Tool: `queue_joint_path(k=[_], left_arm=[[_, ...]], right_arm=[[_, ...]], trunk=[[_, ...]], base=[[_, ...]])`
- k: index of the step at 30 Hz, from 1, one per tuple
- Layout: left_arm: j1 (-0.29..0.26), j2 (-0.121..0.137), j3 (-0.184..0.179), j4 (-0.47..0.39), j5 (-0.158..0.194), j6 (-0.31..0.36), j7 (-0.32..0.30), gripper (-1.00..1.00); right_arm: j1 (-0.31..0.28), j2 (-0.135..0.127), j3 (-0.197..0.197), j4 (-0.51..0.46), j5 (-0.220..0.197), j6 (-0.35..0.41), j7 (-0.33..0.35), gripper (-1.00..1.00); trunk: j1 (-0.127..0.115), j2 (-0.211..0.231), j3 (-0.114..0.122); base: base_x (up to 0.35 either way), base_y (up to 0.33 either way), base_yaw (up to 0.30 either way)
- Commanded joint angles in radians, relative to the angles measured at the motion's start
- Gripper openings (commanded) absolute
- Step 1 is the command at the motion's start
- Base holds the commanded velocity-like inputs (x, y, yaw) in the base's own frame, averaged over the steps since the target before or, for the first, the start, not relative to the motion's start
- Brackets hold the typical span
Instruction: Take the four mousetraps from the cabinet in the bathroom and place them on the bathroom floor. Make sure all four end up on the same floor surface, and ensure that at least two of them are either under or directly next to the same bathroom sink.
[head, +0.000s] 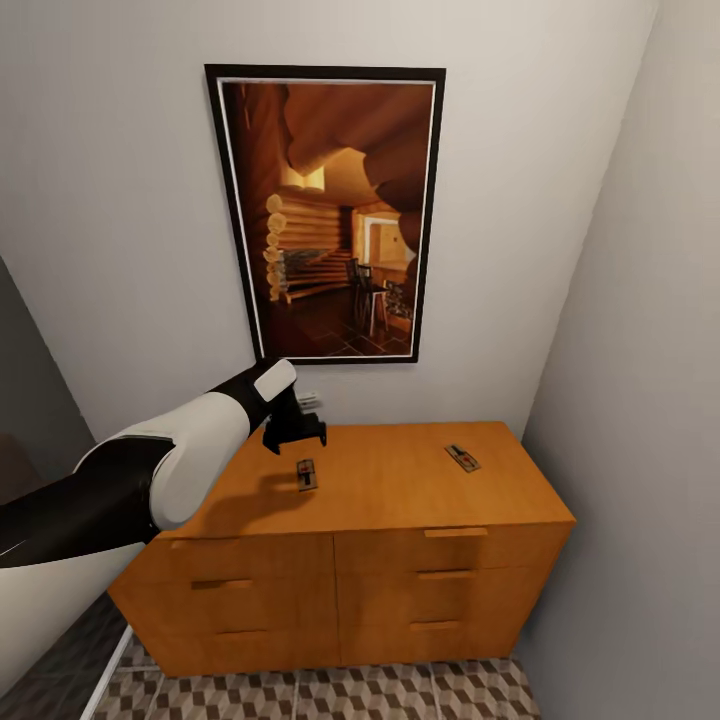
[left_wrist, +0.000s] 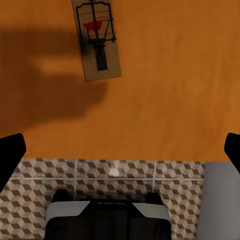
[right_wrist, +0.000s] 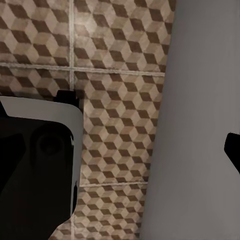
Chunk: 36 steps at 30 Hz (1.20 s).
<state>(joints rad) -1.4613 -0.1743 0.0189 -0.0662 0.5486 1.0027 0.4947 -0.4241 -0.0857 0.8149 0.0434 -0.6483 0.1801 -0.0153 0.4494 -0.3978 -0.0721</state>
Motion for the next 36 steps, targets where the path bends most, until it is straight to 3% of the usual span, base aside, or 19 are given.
queue_joint_path(k=[1,3,10,36], left_arm=[[-0.001,0.000,0.003,-0.002,0.010,0.001,0.032,1.00],[-0.001,0.000,0.003,-0.002,0.011,0.000,0.066,1.00],[-0.001,0.000,0.003,-0.003,0.012,-0.002,0.086,1.00],[-0.001,0.000,0.005,-0.006,0.020,-0.003,0.083,1.00]], right_arm=[[-0.001,0.000,0.008,0.000,-0.008,0.004,-0.002,1.00],[-0.001,0.000,0.009,0.000,-0.008,0.004,-0.002,1.00],[-0.001,0.000,0.009,0.000,-0.008,0.004,-0.002,1.00],[-0.001,0.000,0.008,0.000,-0.008,0.004,-0.002,1.00]], trunk=[[0.001,-0.002,-0.002],[0.001,-0.002,-0.002],[0.001,-0.002,-0.002],[0.008,-0.016,-0.009]], base=[[0.000,0.000,-0.108],[0.000,0.000,-0.119],[0.000,0.000,-0.052],[0.000,0.000,-0.005]])
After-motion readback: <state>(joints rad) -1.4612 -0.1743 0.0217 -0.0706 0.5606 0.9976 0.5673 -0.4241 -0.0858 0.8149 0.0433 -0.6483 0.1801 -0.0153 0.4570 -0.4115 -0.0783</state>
